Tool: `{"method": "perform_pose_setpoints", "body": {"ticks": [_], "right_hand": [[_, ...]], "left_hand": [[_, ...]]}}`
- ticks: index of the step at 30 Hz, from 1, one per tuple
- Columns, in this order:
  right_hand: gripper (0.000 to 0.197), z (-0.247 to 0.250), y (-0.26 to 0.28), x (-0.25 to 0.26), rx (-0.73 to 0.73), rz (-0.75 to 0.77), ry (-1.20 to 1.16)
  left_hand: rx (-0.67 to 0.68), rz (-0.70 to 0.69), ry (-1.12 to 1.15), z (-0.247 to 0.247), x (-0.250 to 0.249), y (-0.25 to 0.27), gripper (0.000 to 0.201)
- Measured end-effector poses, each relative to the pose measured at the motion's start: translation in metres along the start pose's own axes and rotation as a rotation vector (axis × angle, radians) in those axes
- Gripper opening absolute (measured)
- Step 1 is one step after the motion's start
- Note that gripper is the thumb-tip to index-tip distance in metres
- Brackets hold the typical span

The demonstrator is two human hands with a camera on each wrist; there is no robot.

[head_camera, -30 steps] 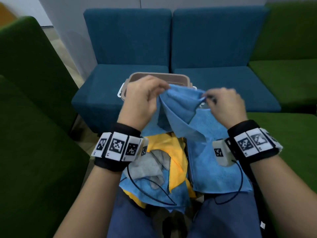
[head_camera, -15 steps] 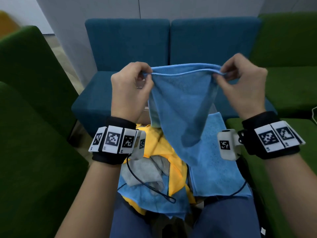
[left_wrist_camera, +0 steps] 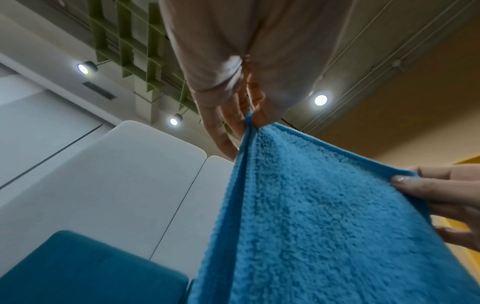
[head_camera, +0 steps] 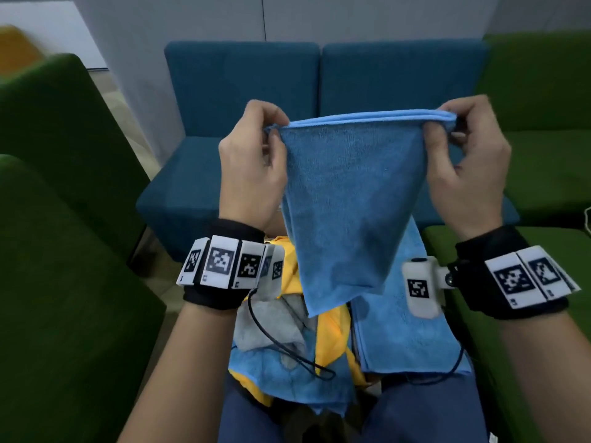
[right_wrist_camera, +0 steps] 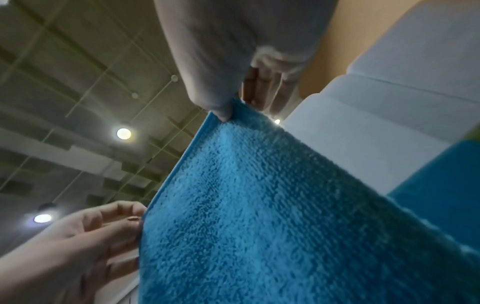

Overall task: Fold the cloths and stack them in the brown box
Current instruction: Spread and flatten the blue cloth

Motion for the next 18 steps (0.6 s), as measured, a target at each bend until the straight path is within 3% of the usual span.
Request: {"method": "perform_pose_setpoints", "body": {"ticks": [5, 9, 11, 14, 18], "right_hand": [[0.014, 0.004, 0.006, 0.000, -0.068, 0.017, -0.015], [0.016, 0.004, 0.018, -0.003, -0.110, -0.026, -0.010], [0.003, 0.005, 0.022, -0.004, -0.133, -0.037, -0.054], [0.024, 0.006, 0.021, -0.001, -0.145, -0.006, -0.068], [0.032, -0.005, 0.027, -0.003, 0.006, 0.016, 0.033]], "left_hand": [[0.006, -0.028, -0.008, -0.004, -0.005, 0.007, 0.030], [-0.011, 0.056, -0.018, -0.010, 0.006, 0.014, 0.025], [-0.037, 0.084, -0.003, -0.009, 0.009, 0.018, 0.022], [-0.072, 0.060, -0.005, -0.007, 0.008, 0.024, 0.031], [-0.108, 0.093, 0.022, -0.009, 0.019, 0.031, 0.035]]}}
Point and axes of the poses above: each hand's wrist, its own y-axis away from the middle knuckle, its own z-axis out of the back of the hand, x = y × z, the point moved 10 cm from there along -y, towards the middle knuckle, and after that the axes turned 12 degrees about z, right-handed, at the moved point
